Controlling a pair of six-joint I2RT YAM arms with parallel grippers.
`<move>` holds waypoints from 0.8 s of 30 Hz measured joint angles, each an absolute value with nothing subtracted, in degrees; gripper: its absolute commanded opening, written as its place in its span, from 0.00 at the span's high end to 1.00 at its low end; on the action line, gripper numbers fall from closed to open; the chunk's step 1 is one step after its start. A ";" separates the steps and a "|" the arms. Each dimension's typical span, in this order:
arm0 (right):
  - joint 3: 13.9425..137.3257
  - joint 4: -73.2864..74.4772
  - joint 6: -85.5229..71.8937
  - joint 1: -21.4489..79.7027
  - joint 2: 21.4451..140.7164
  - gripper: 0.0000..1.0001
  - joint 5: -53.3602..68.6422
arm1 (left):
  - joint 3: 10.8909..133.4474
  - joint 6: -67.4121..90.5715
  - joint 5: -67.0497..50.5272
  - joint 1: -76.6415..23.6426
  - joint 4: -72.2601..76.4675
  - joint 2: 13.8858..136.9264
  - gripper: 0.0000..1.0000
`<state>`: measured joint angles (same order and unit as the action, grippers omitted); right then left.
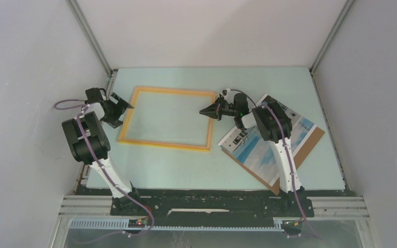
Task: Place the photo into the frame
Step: Adjust the photo frame item on the photo frame.
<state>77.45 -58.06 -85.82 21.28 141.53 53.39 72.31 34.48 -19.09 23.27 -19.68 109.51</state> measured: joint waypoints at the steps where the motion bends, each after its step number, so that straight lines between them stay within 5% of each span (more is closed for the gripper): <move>1: 77.45 -58.08 -86.04 21.04 141.60 1.00 53.98 | 72.31 34.48 -19.51 23.27 -19.70 109.51 0.00; 24: 77.71 -66.41 -92.77 19.84 145.12 1.00 56.01 | 72.10 34.57 -20.97 22.31 -19.33 109.51 0.00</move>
